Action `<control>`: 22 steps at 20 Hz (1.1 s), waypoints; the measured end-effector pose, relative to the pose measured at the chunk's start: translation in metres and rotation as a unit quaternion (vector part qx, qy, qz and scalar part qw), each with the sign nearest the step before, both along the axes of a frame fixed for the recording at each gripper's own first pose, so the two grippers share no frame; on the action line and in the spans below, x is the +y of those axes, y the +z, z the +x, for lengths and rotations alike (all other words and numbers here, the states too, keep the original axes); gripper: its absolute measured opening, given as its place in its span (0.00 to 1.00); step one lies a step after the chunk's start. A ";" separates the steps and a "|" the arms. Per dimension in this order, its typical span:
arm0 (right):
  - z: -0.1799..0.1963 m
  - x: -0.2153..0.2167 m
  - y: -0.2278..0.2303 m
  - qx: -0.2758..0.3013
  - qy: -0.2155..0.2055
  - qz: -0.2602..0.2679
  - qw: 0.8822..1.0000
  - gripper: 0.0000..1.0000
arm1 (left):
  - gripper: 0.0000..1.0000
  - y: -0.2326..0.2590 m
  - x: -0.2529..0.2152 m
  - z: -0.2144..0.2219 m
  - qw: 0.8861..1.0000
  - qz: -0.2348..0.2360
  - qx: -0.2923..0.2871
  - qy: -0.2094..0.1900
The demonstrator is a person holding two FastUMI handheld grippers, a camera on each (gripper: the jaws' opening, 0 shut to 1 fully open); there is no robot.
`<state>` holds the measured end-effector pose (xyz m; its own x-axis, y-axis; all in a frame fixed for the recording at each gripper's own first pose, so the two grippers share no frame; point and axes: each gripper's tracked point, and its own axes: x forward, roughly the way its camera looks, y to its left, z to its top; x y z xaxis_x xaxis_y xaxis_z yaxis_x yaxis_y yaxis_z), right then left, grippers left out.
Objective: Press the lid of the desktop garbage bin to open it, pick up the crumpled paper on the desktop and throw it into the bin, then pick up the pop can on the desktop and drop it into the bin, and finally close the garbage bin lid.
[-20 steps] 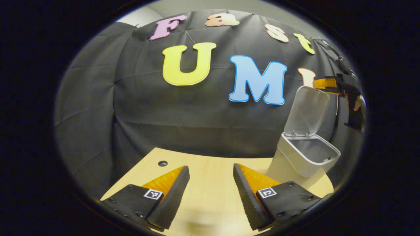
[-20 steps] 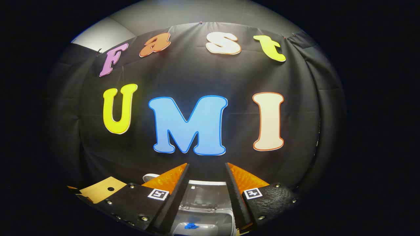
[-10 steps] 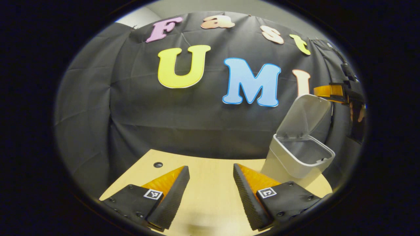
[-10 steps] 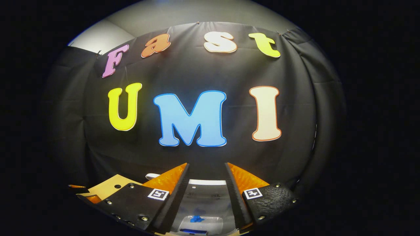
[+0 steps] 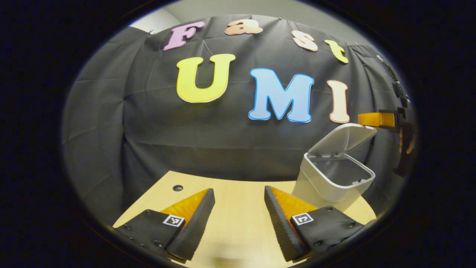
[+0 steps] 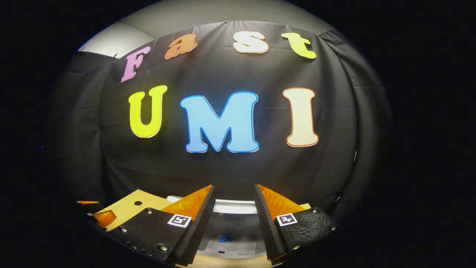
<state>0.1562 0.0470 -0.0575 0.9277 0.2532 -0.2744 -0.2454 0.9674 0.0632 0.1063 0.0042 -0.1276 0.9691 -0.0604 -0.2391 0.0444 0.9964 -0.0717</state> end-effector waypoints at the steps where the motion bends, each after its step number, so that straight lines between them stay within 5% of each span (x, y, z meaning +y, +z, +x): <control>1: -0.004 0.001 -0.009 0.010 0.003 -0.004 1.000 0.69 | 0.89 0.001 -0.001 -0.002 1.000 0.000 -0.001 -0.001; 11: -0.035 0.008 -0.089 0.097 0.010 -0.018 0.995 0.69 | 0.89 0.005 0.007 -0.009 1.000 0.006 -0.002 0.002; 22: -0.039 0.009 -0.101 0.102 0.005 -0.034 0.994 0.69 | 0.89 0.003 0.009 -0.006 1.000 0.007 0.001 0.001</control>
<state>0.1169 0.0557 -0.1584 0.8487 0.2369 -0.4728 -0.2445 0.9685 0.0463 0.1003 0.0133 -0.1248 0.9687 -0.0554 -0.2419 0.0425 0.9974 -0.0585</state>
